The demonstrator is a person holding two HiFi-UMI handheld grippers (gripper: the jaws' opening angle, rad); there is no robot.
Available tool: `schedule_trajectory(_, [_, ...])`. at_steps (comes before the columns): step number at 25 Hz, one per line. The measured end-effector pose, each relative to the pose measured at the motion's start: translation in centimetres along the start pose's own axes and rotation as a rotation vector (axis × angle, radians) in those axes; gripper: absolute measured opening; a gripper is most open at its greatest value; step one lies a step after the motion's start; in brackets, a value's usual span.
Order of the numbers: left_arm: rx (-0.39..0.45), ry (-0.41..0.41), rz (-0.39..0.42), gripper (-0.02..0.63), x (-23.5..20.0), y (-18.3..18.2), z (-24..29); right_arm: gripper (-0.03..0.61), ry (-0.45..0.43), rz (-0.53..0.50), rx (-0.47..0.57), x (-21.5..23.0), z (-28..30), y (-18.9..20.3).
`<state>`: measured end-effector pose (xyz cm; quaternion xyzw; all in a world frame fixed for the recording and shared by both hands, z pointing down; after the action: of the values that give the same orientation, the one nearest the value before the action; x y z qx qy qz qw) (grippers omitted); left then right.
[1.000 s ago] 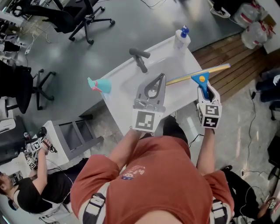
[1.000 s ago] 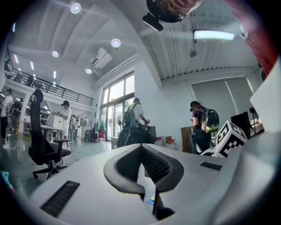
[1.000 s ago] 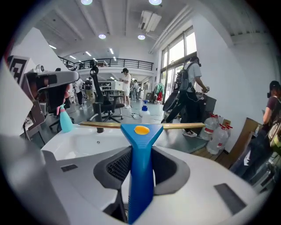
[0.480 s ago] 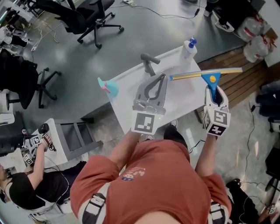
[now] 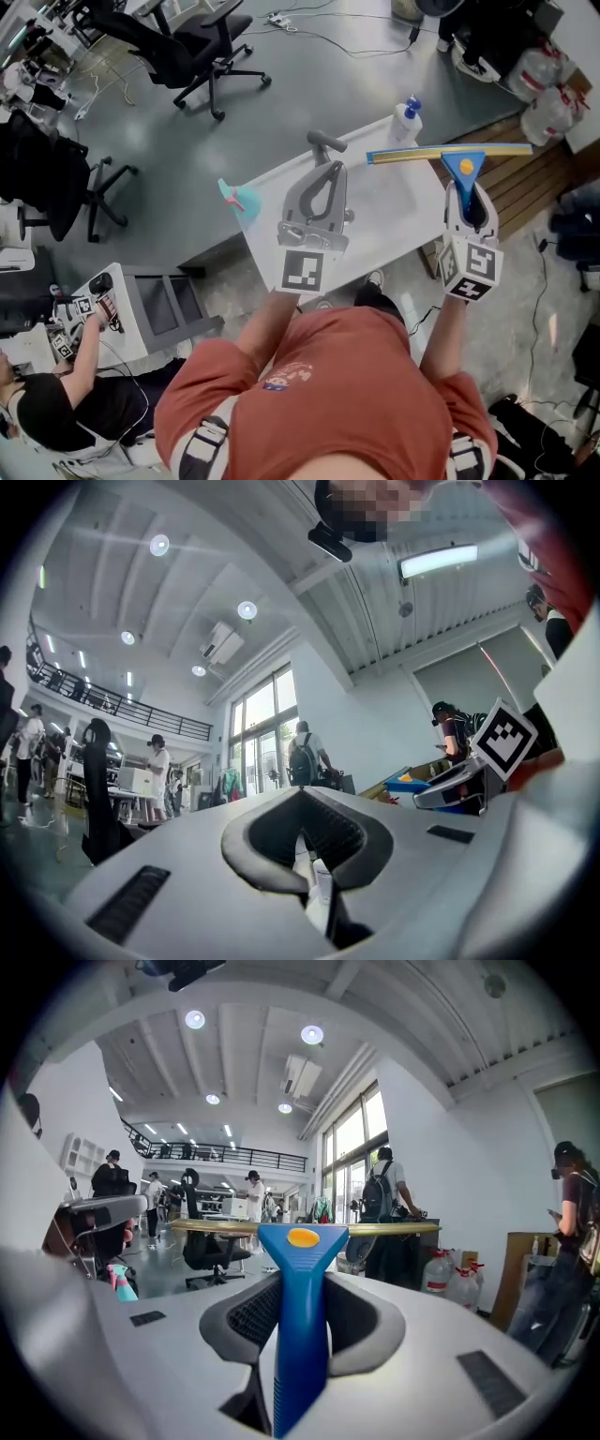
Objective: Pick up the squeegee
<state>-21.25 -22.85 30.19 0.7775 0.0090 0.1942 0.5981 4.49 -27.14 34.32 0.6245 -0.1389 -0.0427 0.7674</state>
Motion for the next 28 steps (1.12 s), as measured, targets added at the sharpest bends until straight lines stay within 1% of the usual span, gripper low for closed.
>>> schedule_trajectory(9, [0.029,-0.041,0.008,0.018,-1.2,-1.5,-1.0,0.138,0.024,-0.019,0.203,-2.0,-2.3,-3.3])
schedule_trajectory(13, [0.035,-0.058,0.026,0.018,-1.2,-1.3,-1.2,0.138,0.043,-0.007,0.324,-2.3,-3.3,-3.8])
schedule_trajectory(16, [0.028,-0.060,0.035,0.018,-1.0,-0.7,-1.3,0.138,0.040,-0.014,0.387,-2.4,-3.9,-3.7])
schedule_trajectory(18, [0.030,-0.059,0.034,0.018,-0.9,-0.5,-1.2,0.138,0.037,-0.024,0.398,-2.3,-4.0,-3.4])
schedule_trajectory(23, [0.038,-0.053,0.044,0.018,-0.5,-0.5,-1.1,0.138,0.050,-0.028,0.382,-1.8,-4.1,-3.0])
schedule_trajectory(28, [0.022,-0.046,0.037,0.018,0.1,-0.3,-1.0,0.138,0.058,-0.024,0.378,-1.7,-4.3,-3.1])
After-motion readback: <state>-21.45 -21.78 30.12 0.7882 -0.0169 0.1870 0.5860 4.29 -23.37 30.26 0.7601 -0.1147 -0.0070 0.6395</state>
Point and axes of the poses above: the fingertips, and each gripper's own axes: z forward along the fingers, x to its right, y out of its underside, the point moved 7 cm from there along -z, backward along the fingers, and after that the axes turned 12 degrees about z, right-handed, at the moved point
